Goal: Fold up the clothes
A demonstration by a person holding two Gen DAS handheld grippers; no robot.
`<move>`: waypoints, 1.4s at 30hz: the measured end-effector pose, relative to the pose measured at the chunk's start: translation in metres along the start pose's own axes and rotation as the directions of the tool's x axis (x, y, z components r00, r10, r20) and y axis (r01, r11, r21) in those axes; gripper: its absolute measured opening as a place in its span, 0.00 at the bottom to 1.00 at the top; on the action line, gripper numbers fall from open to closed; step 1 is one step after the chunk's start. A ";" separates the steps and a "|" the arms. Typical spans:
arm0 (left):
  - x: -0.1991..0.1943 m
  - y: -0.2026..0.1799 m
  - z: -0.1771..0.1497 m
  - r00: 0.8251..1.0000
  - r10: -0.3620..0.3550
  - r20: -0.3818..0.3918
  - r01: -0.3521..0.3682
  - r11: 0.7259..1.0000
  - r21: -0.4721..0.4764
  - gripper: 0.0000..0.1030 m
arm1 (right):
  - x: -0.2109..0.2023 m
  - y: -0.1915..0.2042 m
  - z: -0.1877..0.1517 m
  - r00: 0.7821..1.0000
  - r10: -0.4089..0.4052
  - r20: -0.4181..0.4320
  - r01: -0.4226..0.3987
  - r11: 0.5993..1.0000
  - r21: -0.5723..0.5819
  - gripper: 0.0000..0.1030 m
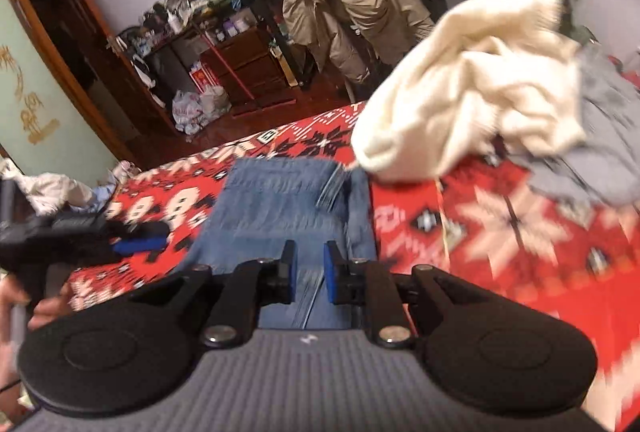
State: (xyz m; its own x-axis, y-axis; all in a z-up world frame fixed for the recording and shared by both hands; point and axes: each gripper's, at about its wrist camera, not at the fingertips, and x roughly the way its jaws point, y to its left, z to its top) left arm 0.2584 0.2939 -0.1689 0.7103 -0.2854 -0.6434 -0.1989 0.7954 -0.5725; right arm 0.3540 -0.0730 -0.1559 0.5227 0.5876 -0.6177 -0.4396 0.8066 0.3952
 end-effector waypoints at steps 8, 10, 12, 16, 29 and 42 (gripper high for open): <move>0.029 0.006 -0.002 0.999 0.023 -0.040 -0.022 0.999 0.038 0.25 | 0.090 -0.023 0.030 0.999 0.007 -0.054 -0.007 1.000 -0.004 0.17; 0.030 0.006 -0.002 0.999 0.031 -0.035 -0.030 0.998 0.049 0.24 | 0.104 -0.032 0.031 0.998 0.022 -0.064 -0.021 0.999 0.026 0.21; 0.031 0.006 -0.002 0.999 0.035 -0.035 -0.032 0.998 0.060 0.24 | 0.112 -0.039 0.029 0.997 0.057 -0.048 -0.054 0.997 0.063 0.22; 0.029 0.003 -0.004 0.999 0.038 -0.025 -0.036 0.997 0.074 0.23 | 0.110 -0.037 0.027 0.997 0.075 -0.026 -0.073 0.995 0.073 0.11; 0.021 -0.007 0.001 0.998 0.051 -0.035 -0.046 0.991 0.126 0.34 | 0.115 -0.012 0.024 0.992 -0.127 0.013 0.128 0.981 -0.146 0.10; -0.020 -0.001 -0.007 0.998 0.063 -0.023 -0.061 0.995 0.080 0.34 | 0.003 -0.014 0.003 0.989 -0.147 0.017 0.146 0.989 0.027 0.29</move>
State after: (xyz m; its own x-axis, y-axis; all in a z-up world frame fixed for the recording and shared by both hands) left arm 0.2397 0.2955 -0.1593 0.6805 -0.2470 -0.6898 -0.1870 0.8518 -0.4894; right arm 0.3642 -0.0826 -0.1616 0.5937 0.4639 -0.6575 -0.3383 0.8853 0.3191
